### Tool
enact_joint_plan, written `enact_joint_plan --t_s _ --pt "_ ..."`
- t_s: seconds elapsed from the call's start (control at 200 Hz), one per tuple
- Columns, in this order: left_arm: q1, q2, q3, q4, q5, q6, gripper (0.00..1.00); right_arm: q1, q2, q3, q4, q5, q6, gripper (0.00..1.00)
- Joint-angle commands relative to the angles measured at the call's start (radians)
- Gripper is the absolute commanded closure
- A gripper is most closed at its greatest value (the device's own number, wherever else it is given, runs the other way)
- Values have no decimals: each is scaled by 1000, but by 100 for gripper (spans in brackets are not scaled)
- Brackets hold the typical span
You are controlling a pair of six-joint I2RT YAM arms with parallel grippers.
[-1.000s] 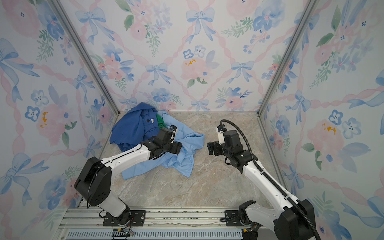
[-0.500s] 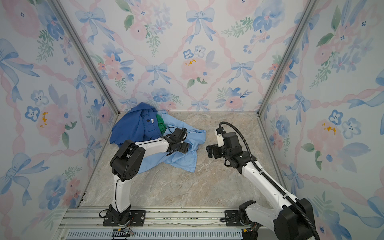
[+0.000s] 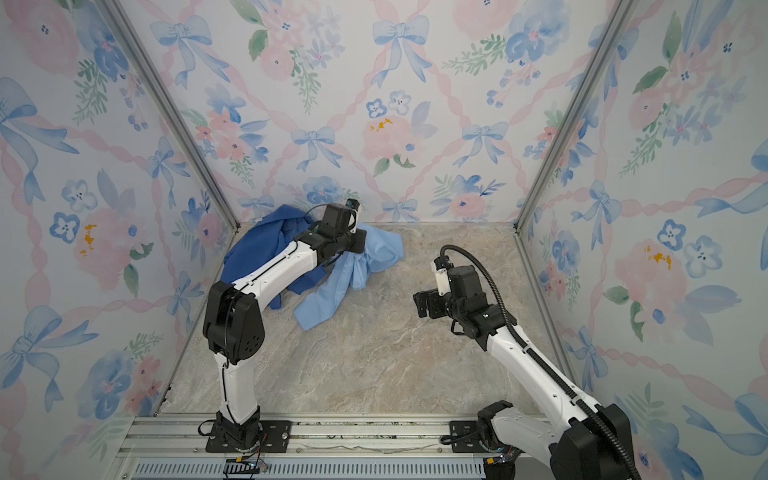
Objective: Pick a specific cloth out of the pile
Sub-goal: 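Lift the light blue shirt again and swing it toward the right gripper, then release the shirt and withdraw the left gripper while the right gripper grasps it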
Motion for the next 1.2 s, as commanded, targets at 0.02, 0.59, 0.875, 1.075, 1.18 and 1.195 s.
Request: enact_joint_plan --t_s 0.02,0.59,0.875,1.075,1.18,1.195 --pt "-106 4 353 108 136 110 100 -64 -74 20 -74 40 1 3" --pt "-280 315 461 600 83 104 100 -316 -328 -58 -179 92 46 3" --pt "-285 482 375 262 -39 231 93 -316 -309 -56 -167 60 47 3" --pt "-263 153 -114 237 -22 245 26 -316 -169 -46 -84 26 41 3" --pt "-238 -70 -363 236 96 242 2 -304 -53 -22 -5 -13 12 3" --pt "-237 -101 -404 238 100 242 2 -296 -33 -16 5 -10 4 3"
